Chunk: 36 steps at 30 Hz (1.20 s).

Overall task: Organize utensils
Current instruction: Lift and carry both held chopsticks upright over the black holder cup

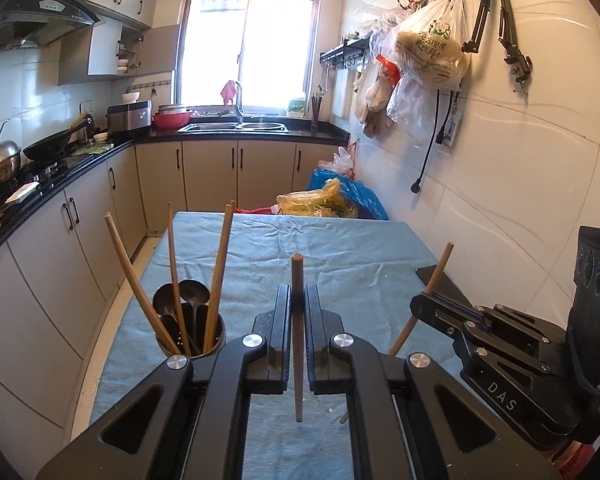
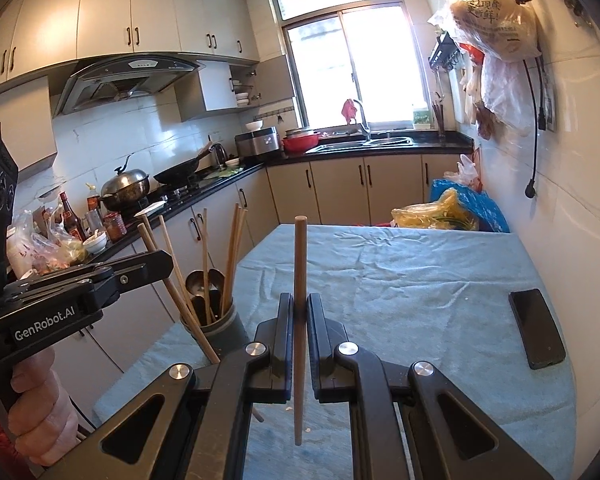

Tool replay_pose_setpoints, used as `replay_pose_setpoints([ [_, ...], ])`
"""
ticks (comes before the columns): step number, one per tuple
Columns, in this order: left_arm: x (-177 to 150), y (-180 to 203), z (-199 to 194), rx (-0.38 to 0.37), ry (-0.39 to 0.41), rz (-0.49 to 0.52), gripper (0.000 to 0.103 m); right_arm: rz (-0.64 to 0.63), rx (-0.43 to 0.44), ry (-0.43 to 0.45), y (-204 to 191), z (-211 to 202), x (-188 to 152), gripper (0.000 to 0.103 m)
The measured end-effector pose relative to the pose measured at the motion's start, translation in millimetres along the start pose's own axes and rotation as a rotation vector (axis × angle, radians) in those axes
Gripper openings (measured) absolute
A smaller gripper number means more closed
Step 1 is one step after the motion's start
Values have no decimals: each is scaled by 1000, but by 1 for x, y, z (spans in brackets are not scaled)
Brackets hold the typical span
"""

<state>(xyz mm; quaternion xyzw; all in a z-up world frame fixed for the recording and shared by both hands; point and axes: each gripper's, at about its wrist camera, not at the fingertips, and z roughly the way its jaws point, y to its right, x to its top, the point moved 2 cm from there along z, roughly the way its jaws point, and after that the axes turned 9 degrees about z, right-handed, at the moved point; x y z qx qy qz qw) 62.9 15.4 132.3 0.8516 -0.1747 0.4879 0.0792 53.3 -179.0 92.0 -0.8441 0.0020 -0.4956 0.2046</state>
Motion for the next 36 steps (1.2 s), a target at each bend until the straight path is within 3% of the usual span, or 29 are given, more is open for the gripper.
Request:
replay_pose_setpoints([
  [24, 1, -27, -38, 41, 56, -32, 6, -58, 47, 13, -42, -3, 13, 7],
  [36, 26, -46, -79, 84, 129, -26, 6, -93, 95, 50, -72, -11, 45, 7],
])
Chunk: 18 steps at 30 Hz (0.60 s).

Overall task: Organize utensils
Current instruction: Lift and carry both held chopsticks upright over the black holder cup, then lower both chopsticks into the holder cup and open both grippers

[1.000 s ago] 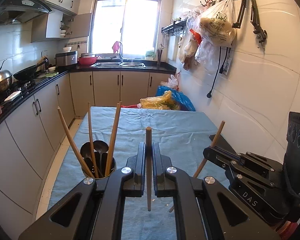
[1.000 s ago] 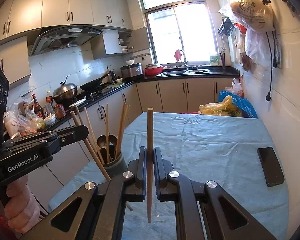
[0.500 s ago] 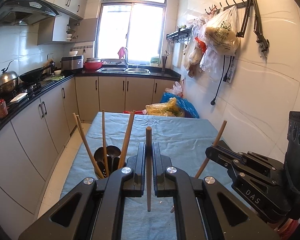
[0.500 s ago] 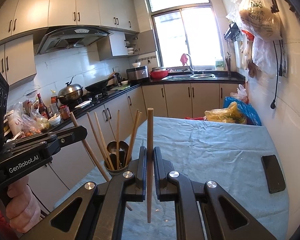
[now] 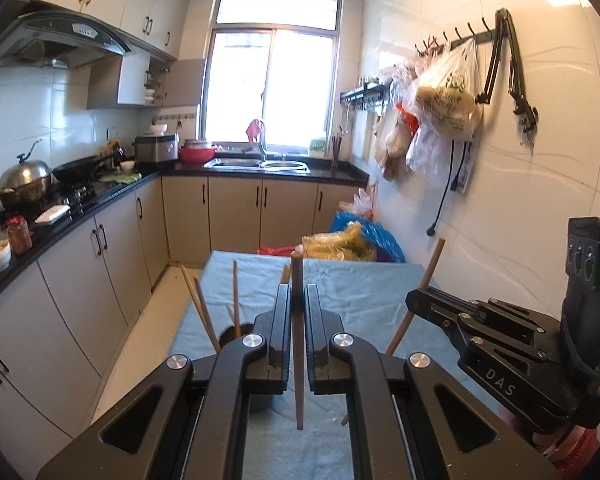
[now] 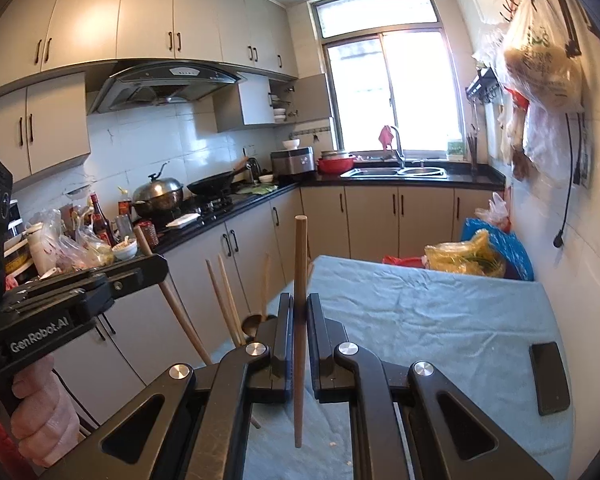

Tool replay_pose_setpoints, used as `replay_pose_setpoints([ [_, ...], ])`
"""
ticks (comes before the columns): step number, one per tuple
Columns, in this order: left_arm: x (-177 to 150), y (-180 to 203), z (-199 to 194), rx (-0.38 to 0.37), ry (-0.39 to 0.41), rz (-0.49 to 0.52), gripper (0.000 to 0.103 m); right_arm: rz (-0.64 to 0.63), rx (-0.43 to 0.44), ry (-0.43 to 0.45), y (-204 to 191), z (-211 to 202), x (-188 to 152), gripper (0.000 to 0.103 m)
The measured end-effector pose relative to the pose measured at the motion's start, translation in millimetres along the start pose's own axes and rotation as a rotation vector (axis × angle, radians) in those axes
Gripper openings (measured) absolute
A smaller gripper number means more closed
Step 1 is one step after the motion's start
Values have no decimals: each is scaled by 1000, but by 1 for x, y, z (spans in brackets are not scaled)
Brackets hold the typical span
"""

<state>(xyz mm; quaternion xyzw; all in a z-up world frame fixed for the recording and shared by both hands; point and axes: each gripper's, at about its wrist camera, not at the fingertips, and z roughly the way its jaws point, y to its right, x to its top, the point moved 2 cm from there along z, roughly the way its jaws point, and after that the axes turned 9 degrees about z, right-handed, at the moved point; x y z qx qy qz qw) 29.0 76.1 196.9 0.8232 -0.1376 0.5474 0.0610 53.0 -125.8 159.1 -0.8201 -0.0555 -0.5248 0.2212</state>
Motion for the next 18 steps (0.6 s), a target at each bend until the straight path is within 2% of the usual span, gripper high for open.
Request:
replay_pose_setpoints([
  [9, 37, -22, -16, 69, 65, 16, 6, -30, 36, 58, -28, 5, 44, 7],
  [18, 55, -36, 1, 107, 86, 7, 6, -28, 68, 73, -46, 34, 68, 7],
])
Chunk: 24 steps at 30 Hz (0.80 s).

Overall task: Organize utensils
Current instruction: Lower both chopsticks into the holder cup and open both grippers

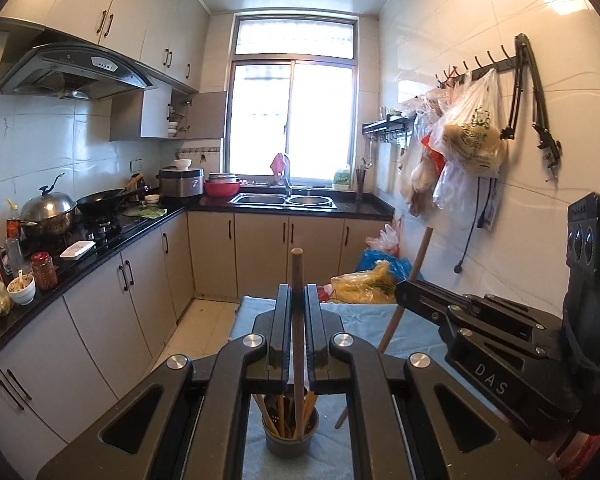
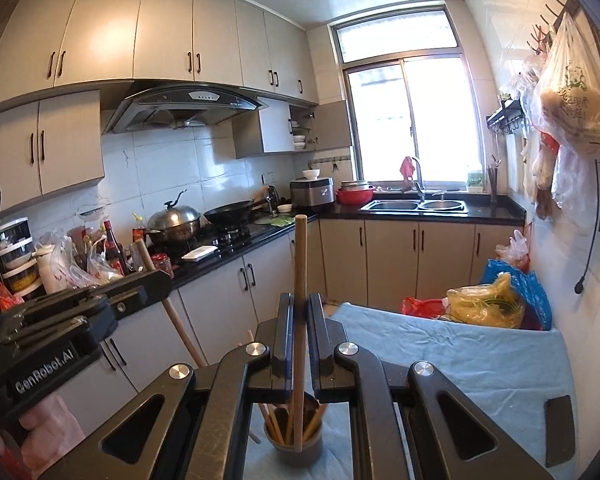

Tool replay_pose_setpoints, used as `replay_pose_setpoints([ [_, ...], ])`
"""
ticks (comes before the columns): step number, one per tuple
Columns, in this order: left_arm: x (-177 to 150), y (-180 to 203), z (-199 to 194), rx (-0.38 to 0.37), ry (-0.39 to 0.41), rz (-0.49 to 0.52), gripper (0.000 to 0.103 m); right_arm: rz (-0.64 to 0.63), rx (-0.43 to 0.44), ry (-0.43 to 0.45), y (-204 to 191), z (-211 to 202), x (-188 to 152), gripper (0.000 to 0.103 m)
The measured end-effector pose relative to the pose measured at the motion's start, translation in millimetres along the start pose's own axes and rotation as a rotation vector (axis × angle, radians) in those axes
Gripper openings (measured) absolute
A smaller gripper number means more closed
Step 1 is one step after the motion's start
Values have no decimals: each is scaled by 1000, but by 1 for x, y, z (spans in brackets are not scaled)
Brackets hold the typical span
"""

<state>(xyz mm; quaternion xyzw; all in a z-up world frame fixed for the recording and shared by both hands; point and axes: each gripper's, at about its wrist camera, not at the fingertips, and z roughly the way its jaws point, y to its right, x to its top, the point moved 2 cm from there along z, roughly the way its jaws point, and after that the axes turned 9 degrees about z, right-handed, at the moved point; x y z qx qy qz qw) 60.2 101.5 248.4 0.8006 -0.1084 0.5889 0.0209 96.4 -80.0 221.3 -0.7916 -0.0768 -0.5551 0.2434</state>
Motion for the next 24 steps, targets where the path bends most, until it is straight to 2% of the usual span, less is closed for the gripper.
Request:
replay_pose_setpoints([
  [7, -12, -12, 35, 13, -42, -35, 6, -8, -8, -7, -1, 29, -5, 7],
  [15, -46, -24, 81, 11, -102, -79, 6, 3, -25, -69, 12, 73, -26, 7],
  [24, -73, -32, 96, 11, -132, -108, 6, -3, -40, -117, 22, 98, -56, 7],
])
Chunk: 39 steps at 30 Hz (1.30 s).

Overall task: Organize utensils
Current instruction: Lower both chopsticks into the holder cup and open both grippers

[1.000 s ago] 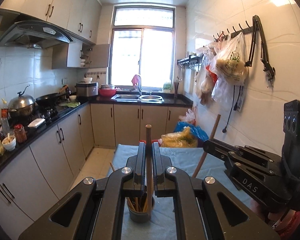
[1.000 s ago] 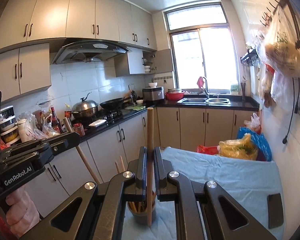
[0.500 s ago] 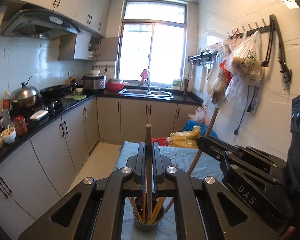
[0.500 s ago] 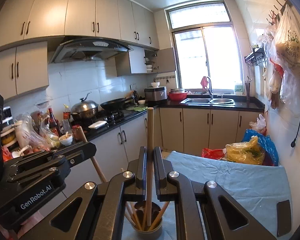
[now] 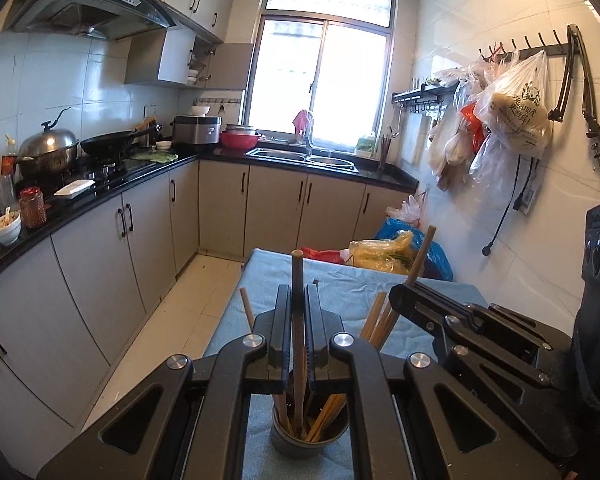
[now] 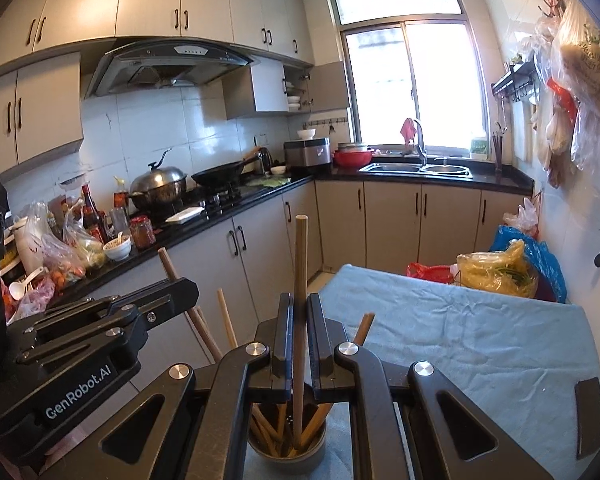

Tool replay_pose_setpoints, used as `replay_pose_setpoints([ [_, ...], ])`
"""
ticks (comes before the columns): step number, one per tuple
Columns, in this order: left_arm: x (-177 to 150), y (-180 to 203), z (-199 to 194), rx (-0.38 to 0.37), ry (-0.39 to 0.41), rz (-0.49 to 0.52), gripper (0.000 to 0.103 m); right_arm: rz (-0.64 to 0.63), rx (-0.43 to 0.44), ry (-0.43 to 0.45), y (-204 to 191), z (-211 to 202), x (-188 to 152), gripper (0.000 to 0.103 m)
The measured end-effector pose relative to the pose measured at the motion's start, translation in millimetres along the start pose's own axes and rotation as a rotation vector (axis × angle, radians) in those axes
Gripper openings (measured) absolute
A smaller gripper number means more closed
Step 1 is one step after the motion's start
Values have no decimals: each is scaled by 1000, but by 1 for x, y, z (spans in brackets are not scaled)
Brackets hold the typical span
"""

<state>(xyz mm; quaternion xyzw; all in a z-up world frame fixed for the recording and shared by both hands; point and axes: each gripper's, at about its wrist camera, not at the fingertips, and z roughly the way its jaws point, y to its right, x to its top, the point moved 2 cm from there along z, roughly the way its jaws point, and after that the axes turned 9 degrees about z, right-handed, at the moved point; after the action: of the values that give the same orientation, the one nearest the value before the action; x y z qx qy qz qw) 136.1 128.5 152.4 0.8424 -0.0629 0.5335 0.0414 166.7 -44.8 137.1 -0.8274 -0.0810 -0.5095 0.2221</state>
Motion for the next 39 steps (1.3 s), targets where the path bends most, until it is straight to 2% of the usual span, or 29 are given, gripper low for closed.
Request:
replay_pose_setpoints([
  [8, -17, -3, 1, 2, -16, -2, 6, -3, -17, -38, 8, 8, -23, 7],
  [23, -43, -2, 3, 30, -34, 29, 7, 28, -42, -77, 22, 17, -43, 7],
  [39, -50, 0, 20, 62, -63, 37, 8, 44, -48, -102, 30, 29, -48, 7],
])
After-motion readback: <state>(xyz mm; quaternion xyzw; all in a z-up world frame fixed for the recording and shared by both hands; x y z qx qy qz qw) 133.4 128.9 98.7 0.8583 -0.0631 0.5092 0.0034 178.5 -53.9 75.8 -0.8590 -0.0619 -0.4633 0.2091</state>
